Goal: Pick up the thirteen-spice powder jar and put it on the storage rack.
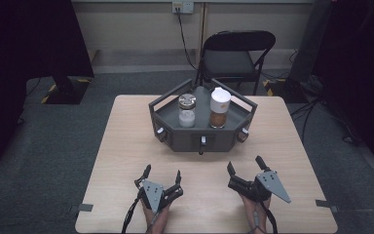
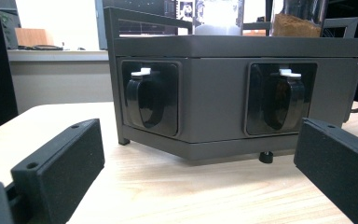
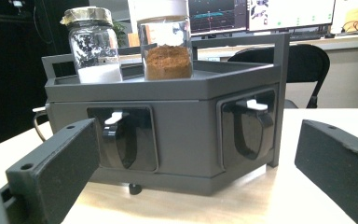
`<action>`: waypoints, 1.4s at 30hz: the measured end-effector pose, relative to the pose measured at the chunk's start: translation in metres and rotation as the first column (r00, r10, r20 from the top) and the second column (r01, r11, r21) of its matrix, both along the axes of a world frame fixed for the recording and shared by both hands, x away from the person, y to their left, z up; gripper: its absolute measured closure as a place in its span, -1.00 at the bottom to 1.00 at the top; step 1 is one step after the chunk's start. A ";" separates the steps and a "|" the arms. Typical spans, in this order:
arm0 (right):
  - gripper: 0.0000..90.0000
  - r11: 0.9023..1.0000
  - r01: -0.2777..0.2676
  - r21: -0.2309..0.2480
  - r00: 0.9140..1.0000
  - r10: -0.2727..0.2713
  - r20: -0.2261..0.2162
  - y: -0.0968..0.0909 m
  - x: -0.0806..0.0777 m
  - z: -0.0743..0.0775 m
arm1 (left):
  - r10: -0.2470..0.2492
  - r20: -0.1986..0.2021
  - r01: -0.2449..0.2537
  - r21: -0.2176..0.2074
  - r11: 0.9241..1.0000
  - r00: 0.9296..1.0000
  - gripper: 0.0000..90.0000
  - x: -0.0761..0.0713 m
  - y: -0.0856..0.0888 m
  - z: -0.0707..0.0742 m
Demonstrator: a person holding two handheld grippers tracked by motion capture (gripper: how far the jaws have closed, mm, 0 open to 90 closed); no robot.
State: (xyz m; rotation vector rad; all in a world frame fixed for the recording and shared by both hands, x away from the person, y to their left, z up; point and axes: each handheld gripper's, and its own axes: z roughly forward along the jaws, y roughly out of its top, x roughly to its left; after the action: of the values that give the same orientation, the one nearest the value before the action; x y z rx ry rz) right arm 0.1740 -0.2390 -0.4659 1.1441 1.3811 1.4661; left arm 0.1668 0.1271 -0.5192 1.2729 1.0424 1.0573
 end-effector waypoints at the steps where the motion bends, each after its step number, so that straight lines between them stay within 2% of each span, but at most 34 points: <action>1: -1.00 1.000 0.001 0.005 1.000 -0.001 -0.003 0.000 -0.002 -0.002 | 0.001 0.000 -0.001 0.000 1.000 1.000 -0.98 0.000 0.000 0.000; 8: -1.00 1.000 0.017 0.002 1.000 -0.017 -0.007 0.001 -0.012 -0.012 | 0.001 0.000 -0.001 0.000 1.000 1.000 -0.98 0.000 0.000 0.000; 19: -1.00 0.998 0.044 -0.041 0.999 -0.044 0.001 0.003 -0.021 -0.023 | 0.004 0.001 -0.004 -0.002 1.000 1.000 -0.98 -0.001 0.000 0.000; 37: -1.00 0.995 0.078 -0.065 0.997 -0.077 0.018 0.006 -0.030 -0.036 | 0.005 0.000 -0.005 -0.002 1.000 1.000 -0.98 -0.001 0.000 0.000; 42: -1.00 0.994 0.080 -0.074 0.997 -0.080 0.009 0.007 -0.032 -0.038 | 0.006 0.000 -0.006 -0.002 1.000 1.000 -0.98 -0.002 0.000 0.000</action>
State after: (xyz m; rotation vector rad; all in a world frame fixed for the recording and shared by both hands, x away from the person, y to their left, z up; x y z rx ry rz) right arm 0.1425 -0.2320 -0.5040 1.1343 1.3589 1.3495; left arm 0.1652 0.1269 -0.5193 1.2686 1.0472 1.0605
